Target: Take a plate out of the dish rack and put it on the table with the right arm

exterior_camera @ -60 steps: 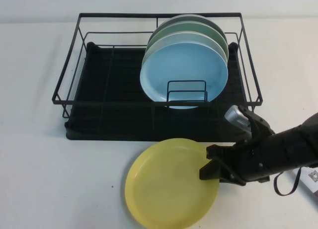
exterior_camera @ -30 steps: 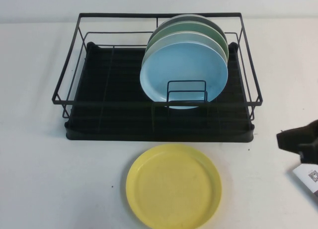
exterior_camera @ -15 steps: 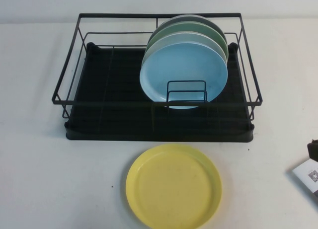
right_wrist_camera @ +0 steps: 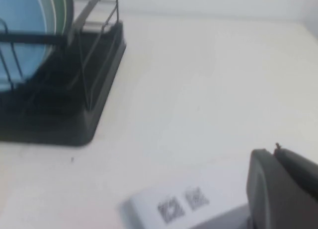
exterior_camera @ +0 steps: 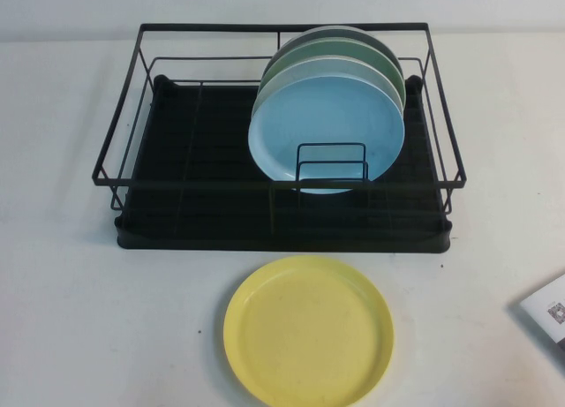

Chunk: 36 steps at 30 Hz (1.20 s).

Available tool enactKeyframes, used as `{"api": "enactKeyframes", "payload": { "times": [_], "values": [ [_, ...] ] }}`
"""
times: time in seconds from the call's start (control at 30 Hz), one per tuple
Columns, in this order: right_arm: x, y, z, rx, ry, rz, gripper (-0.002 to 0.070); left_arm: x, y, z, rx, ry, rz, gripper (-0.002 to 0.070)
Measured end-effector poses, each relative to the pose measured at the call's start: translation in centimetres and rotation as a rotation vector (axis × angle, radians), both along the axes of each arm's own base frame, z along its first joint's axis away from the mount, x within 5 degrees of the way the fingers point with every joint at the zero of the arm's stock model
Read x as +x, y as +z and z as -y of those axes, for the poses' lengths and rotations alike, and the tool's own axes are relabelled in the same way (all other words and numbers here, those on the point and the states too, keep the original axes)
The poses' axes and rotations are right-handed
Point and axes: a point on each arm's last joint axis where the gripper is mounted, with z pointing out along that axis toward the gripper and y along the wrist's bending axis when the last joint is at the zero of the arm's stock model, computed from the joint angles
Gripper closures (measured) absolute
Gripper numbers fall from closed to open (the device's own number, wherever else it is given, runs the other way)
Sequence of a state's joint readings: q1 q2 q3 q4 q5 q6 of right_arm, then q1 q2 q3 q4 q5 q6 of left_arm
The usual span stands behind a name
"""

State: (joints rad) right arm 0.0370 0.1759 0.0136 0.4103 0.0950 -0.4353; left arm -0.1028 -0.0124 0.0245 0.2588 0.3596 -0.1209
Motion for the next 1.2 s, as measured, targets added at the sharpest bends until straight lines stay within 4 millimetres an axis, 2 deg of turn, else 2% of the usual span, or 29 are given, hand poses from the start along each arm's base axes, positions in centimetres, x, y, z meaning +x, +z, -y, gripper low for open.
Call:
{"api": "enactKeyframes", "payload": {
  "times": [0.2,0.53,0.9,1.2],
  "values": [
    [-1.3,0.1,0.0,0.015,-0.016,0.099,0.0694,0.0,0.0,0.0,0.000,0.000,0.000,0.0680],
    [-1.6,-1.5,-0.6,0.013,0.053,-0.078,0.0694,0.0,0.0,0.0,0.000,0.000,0.000,0.0680],
    [-1.6,-1.6,-0.6,0.000,0.051,-0.077,0.0694,0.0,0.0,0.0,0.000,0.000,0.000,0.0680],
    [-1.6,-1.7,0.0,0.037,-0.021,-0.101,0.0694,0.0,0.0,0.0,0.000,0.000,0.000,0.0680]
  ]
}}
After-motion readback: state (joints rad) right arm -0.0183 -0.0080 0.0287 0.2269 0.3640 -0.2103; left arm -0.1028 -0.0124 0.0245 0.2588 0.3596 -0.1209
